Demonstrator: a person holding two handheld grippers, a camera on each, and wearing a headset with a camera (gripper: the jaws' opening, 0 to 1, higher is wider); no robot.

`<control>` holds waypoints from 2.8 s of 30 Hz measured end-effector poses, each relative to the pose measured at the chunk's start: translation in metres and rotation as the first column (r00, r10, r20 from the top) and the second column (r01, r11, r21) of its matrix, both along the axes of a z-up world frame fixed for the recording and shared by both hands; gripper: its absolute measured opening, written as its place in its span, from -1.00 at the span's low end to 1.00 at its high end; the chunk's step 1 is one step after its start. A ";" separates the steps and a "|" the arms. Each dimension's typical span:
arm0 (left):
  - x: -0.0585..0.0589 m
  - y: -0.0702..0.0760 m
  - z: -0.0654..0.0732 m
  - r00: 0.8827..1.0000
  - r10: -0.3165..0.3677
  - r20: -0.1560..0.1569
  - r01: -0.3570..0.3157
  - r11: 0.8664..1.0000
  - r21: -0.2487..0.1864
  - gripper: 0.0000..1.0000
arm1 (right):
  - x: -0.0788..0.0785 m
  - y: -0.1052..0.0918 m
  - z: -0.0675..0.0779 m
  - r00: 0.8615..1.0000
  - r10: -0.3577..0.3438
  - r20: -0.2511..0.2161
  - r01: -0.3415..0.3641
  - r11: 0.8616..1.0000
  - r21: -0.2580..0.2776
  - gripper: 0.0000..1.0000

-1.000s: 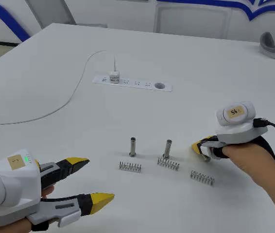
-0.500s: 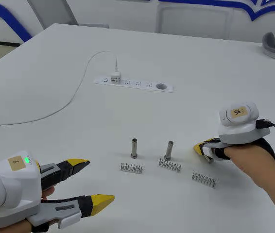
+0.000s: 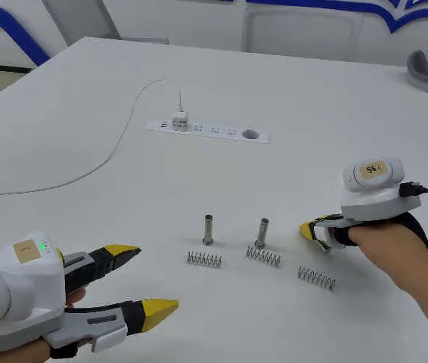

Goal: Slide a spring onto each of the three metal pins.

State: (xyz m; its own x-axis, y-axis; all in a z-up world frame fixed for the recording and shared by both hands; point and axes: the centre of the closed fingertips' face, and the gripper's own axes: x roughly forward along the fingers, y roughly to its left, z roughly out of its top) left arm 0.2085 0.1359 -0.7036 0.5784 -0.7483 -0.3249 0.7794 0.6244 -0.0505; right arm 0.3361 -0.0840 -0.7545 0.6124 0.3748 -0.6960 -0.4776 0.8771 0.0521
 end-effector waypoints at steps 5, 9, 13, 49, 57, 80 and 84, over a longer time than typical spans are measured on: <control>-0.001 -0.003 0.003 1.000 -0.005 0.009 0.005 1.000 -0.002 0.19 | -0.007 0.002 0.014 1.000 0.004 0.023 -0.004 1.000 0.013 -0.83; -0.002 -0.005 0.006 1.000 -0.009 0.016 0.009 1.000 -0.005 0.19 | -0.012 0.002 0.022 0.999 0.004 0.049 -0.005 1.000 0.018 -0.82; -0.002 -0.006 0.009 1.000 -0.014 0.025 0.014 1.000 -0.005 0.19 | -0.016 0.001 0.029 0.997 0.006 0.073 -0.008 1.000 0.018 -0.82; -0.008 -0.006 0.020 0.999 -0.015 0.050 0.015 1.000 0.002 0.19 | -0.036 -0.007 0.035 0.986 0.037 0.160 -0.039 0.999 0.008 -0.81; -0.009 -0.005 0.019 0.999 -0.011 0.049 0.011 1.000 -0.001 0.19 | -0.040 -0.008 0.034 0.985 0.033 0.168 -0.035 0.999 0.012 -0.79; -0.007 -0.007 0.022 0.998 -0.014 0.058 0.014 1.000 -0.003 0.20 | -0.045 -0.008 0.039 0.981 0.045 0.188 -0.048 0.999 0.012 -0.63; -0.007 -0.008 0.022 0.998 -0.017 0.059 0.017 1.000 -0.004 0.20 | -0.048 -0.010 0.044 0.980 0.047 0.195 -0.051 0.999 0.016 -0.61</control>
State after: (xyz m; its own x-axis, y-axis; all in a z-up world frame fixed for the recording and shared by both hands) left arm 0.2020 0.1279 -0.6816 0.5836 -0.7595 -0.2874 0.7917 0.6109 -0.0071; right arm 0.2879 -0.0935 -0.7102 0.7158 0.4209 -0.5572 -0.5229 0.8519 -0.0281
